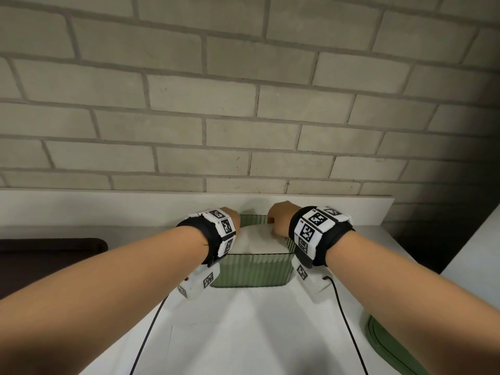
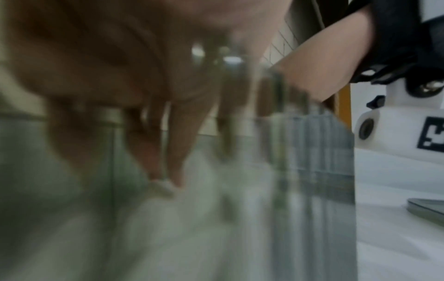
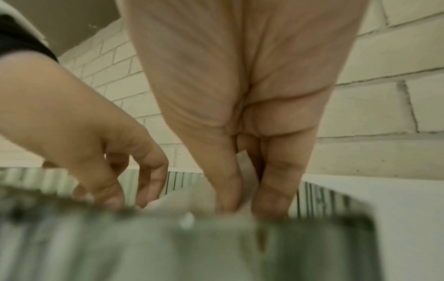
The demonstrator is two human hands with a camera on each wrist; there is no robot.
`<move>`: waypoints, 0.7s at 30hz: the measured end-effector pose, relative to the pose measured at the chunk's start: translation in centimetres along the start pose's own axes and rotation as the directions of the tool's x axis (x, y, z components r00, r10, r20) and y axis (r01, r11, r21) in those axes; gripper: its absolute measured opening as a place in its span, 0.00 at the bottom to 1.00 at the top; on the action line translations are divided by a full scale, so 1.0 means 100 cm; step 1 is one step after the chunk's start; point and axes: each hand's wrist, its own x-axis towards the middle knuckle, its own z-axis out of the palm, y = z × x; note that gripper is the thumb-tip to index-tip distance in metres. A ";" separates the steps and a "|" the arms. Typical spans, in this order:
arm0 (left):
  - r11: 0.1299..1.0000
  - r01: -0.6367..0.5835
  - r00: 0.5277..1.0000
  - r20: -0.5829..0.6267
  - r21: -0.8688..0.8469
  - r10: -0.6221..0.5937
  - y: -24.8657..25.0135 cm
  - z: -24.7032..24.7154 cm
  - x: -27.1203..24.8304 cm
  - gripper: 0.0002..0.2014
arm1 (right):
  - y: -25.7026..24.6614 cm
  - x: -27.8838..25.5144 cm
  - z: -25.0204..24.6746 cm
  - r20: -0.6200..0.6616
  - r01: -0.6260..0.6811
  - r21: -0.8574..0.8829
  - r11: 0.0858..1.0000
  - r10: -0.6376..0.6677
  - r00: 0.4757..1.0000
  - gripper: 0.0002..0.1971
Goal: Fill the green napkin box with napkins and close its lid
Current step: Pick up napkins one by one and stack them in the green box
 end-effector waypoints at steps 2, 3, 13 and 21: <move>1.000 0.017 0.999 -0.031 0.004 -0.017 -0.001 -0.005 -0.003 0.17 | -0.001 -0.001 -0.001 -0.016 0.011 -0.019 1.000 -0.011 1.000 0.17; 0.999 0.024 0.999 -0.043 0.022 -0.023 -0.001 -0.007 -0.006 0.16 | -0.004 -0.001 0.001 0.020 0.017 -0.042 0.999 -0.016 1.000 0.16; 0.994 -0.106 0.994 0.011 0.039 0.106 0.003 0.011 0.010 0.05 | -0.016 -0.002 0.003 -0.010 0.059 -0.169 0.984 -0.061 0.998 0.23; 0.948 -0.044 0.969 0.243 0.315 -0.035 0.003 0.016 0.006 0.09 | 0.002 0.040 0.046 0.116 0.149 -0.335 0.930 -0.116 0.986 0.33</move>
